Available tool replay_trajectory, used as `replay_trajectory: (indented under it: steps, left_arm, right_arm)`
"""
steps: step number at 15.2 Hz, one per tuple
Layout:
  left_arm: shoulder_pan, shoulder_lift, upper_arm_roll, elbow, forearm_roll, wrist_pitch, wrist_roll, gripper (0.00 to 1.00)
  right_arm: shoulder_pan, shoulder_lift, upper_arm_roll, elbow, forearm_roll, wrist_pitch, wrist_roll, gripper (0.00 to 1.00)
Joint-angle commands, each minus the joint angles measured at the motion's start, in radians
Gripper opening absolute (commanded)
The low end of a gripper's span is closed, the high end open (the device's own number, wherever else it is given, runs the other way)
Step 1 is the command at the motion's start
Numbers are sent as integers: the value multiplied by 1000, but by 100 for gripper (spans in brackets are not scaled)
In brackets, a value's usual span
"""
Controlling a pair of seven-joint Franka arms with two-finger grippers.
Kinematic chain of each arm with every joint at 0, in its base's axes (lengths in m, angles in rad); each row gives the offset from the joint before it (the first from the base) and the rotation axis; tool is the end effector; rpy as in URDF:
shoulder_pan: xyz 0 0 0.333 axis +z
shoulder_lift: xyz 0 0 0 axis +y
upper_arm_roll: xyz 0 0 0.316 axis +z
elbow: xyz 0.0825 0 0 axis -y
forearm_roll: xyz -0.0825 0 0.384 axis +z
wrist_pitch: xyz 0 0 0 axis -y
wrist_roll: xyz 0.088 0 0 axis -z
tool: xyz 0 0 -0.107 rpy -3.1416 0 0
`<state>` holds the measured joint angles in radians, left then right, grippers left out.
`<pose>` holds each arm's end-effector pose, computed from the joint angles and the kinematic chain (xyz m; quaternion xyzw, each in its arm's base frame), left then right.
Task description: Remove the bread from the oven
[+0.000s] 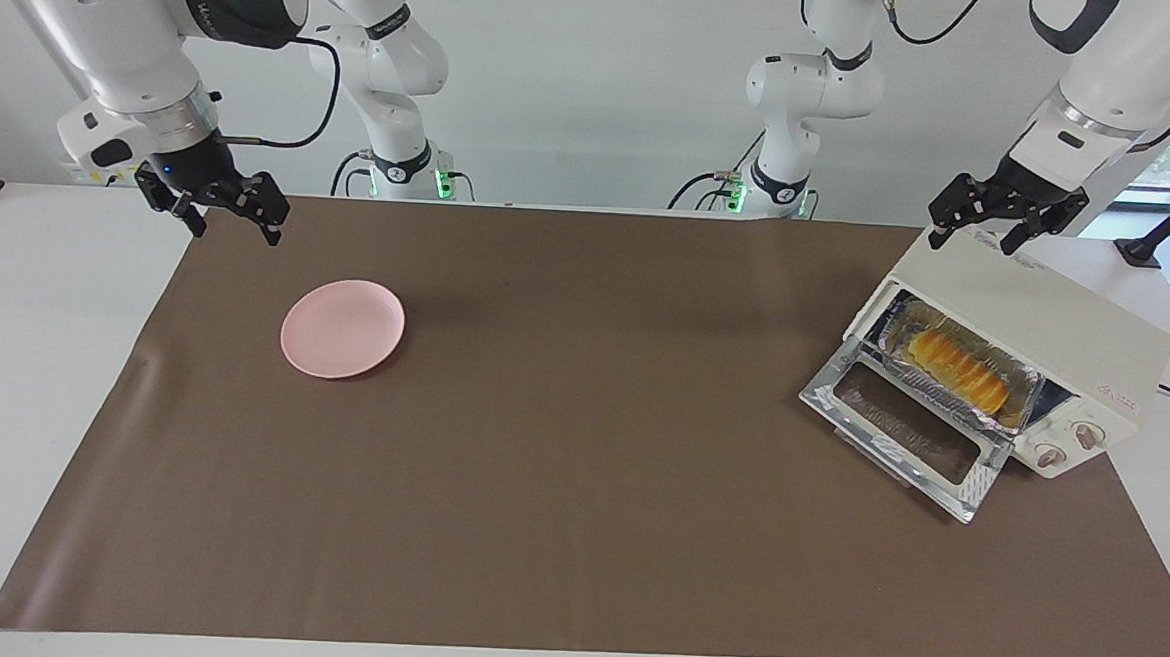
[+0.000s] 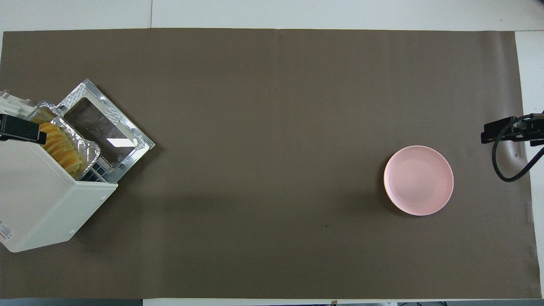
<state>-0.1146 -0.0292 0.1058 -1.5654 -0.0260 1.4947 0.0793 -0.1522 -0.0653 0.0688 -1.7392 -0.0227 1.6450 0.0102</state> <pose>0.5376 -0.0068 0.6364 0.9987 -0.0448 -0.0203 0.0152 0.5351 -0.0459 0.5867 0.9987 -0.0459 -0.0150 0.0130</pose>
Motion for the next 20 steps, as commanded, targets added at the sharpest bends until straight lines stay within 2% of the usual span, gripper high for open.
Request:
replay_trajectory:
  steps: [1, 13, 20]
  left_arm:
    - [-7, -14, 2, -24, 15, 19, 11, 100]
    - [-7, 0, 5, -11, 14, 21, 5, 100]
    - [-8, -12, 3, -22, 14, -24, 0, 100]
  right_arm:
    - [-13, -5, 13, -2, -10, -8, 8, 100]
    - [-13, -5, 13, -2, -10, -8, 8, 100]
    - [-13, -5, 13, -2, -10, -8, 8, 100]
